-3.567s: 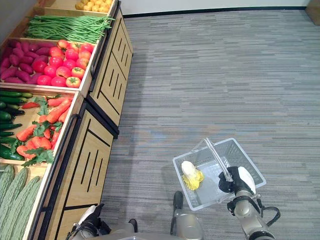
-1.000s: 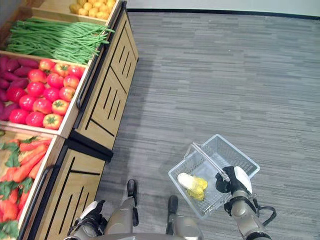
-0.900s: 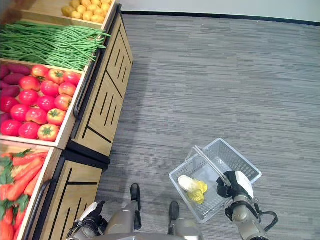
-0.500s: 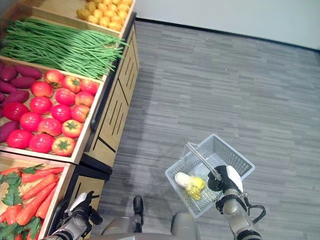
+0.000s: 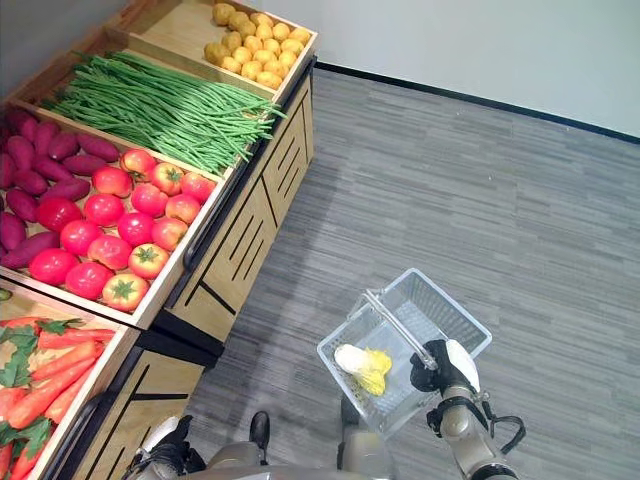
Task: Get the vegetables into the basket
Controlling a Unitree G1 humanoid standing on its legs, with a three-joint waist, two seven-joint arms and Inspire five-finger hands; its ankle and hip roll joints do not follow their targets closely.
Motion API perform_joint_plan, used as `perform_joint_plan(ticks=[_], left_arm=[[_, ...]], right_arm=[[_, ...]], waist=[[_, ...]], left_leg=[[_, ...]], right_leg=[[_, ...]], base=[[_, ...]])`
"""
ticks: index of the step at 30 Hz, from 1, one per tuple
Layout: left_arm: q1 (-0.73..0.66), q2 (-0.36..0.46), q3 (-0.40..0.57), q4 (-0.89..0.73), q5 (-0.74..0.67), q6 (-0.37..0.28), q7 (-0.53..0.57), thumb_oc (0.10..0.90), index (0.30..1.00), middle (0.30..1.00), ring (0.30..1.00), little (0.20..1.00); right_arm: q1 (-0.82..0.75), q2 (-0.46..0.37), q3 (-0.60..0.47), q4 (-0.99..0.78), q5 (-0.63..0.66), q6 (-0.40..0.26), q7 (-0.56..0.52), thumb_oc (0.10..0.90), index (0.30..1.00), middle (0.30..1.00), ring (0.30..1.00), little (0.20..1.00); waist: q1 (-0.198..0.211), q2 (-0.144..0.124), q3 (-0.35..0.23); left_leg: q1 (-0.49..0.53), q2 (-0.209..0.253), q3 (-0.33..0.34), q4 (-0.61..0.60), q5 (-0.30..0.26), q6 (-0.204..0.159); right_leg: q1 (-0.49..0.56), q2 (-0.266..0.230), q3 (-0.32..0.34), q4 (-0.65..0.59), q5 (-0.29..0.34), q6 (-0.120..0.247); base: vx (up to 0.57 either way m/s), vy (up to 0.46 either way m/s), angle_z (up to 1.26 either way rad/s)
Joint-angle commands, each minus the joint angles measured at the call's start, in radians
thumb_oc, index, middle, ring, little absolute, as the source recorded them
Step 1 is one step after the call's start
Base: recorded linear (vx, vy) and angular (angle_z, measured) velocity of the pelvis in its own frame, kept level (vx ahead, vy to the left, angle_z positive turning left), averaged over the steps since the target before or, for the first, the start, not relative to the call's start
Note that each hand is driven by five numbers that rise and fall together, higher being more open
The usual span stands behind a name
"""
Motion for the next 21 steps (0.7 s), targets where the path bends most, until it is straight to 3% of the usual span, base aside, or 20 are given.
perform_joint_plan(ticks=[1,5,7,8,9,10,11,12,13,17,21], left_arm=[[-0.024,0.070,0.053,0.023,-0.020,0.008,0.022,0.900,1.000,1.000,1.000,1.000],[-0.008,0.060,0.046,0.028,-0.026,0.000,0.026,0.900,1.000,1.000,1.000,1.000],[-0.013,0.050,0.045,0.018,-0.041,0.002,0.031,0.900,1.000,1.000,1.000,1.000],[-0.013,0.051,0.045,0.018,-0.041,0.002,0.031,0.900,1.000,1.000,1.000,1.000],[-0.020,0.049,0.040,0.014,-0.039,0.003,0.030,0.900,1.000,1.000,1.000,1.000],[-0.037,0.050,0.016,-0.007,-0.017,0.007,0.022,0.900,1.000,1.000,1.000,1.000],[-0.037,0.050,0.015,-0.007,-0.017,0.007,0.021,0.900,1.000,1.000,1.000,1.000],[-0.050,0.050,-0.001,-0.011,0.003,0.013,0.019,0.900,1.000,1.000,1.000,1.000],[-0.057,0.048,-0.007,-0.013,0.010,0.017,0.017,0.900,1.000,1.000,1.000,1.000],[-0.060,0.050,0.000,-0.012,0.018,0.024,0.015,0.900,1.000,1.000,1.000,1.000],[-0.056,0.053,0.008,-0.005,0.024,0.028,0.019,0.900,1.000,1.000,1.000,1.000]], right_arm=[[-0.032,-0.067,-0.035,-0.111,-0.018,-0.066,-0.038,0.400,0.300,0.300,0.300,0.300],[-0.028,-0.106,-0.032,-0.115,-0.031,-0.074,-0.036,0.400,0.300,0.300,0.300,0.300],[-0.035,-0.125,-0.036,-0.113,-0.026,-0.078,-0.046,0.400,0.300,0.300,0.300,0.300],[-0.036,-0.125,-0.036,-0.112,-0.026,-0.078,-0.046,0.400,0.300,0.300,0.300,0.300],[-0.039,-0.127,-0.039,-0.114,-0.020,-0.078,-0.054,0.400,0.300,0.300,0.300,0.300],[-0.034,-0.130,-0.049,-0.112,-0.018,-0.069,-0.066,0.400,0.300,0.300,0.300,0.300],[-0.034,-0.130,-0.050,-0.112,-0.018,-0.069,-0.066,0.400,0.300,0.300,0.300,0.300],[-0.024,-0.122,-0.063,-0.115,-0.012,-0.065,-0.077,0.400,0.300,0.300,0.300,0.300],[-0.013,-0.122,-0.074,-0.119,-0.010,-0.063,-0.082,0.400,0.300,0.300,0.300,0.300],[0.007,-0.106,-0.090,-0.121,-0.015,-0.055,-0.084,0.400,0.300,0.300,0.300,0.300],[0.012,-0.088,-0.101,-0.108,-0.008,-0.051,-0.085,0.400,0.300,0.300,0.300,0.300]], waist=[[0.016,-0.041,-0.025],[0.034,-0.026,-0.038],[0.024,-0.013,-0.026],[0.022,-0.015,-0.028],[0.013,-0.012,-0.019],[-0.011,-0.006,-0.017],[-0.010,-0.005,-0.017],[-0.024,0.006,-0.017],[-0.035,0.013,-0.016],[-0.032,0.022,-0.019],[-0.025,0.009,-0.018]], left_leg=[[0.077,-0.031,-0.007,0.043,-0.085,-0.008],[0.041,0.013,-0.067,0.029,-0.037,-0.034],[-0.014,0.037,0.037,0.067,-0.018,-0.037],[-0.018,0.035,0.035,0.066,-0.014,-0.037],[-0.034,0.054,0.127,0.080,-0.002,-0.037],[-0.046,0.088,0.283,0.084,0.024,-0.043],[-0.045,0.088,0.283,0.084,0.024,-0.044],[-0.048,0.105,0.382,0.073,0.049,-0.050],[-0.049,0.112,0.431,0.070,0.059,-0.053],[-0.053,0.098,0.451,0.038,0.072,-0.049],[-0.052,0.079,0.441,0.027,0.059,-0.032]], right_leg=[[-0.106,-0.064,0.138,0.074,0.044,0.098],[-0.082,-0.039,0.079,0.073,0.007,0.071],[-0.055,-0.063,0.003,0.076,-0.021,0.060],[-0.058,-0.065,0.002,0.074,-0.018,0.060],[-0.047,-0.073,-0.024,0.075,-0.027,0.055],[-0.033,-0.088,-0.076,0.059,-0.027,0.051],[-0.032,-0.087,-0.077,0.058,-0.027,0.050],[-0.016,-0.093,-0.123,0.045,-0.026,0.052],[-0.004,-0.097,-0.154,0.041,-0.030,0.054],[0.016,-0.113,-0.209,0.037,-0.029,0.061],[0.025,-0.139,-0.212,0.052,-0.027,0.073]], base=[[0.08,-0.231,0.27],[0.04,-0.288,0.50],[-0.03,-0.211,1.44],[-0.05,-0.088,1.67],[-0.09,-0.094,1.51],[-0.09,-0.096,1.16],[-0.10,-0.084,1.36],[-0.04,-0.042,1.37],[0.01,-0.018,1.45],[0.03,0.070,0.90],[0.06,0.131,0.19]])
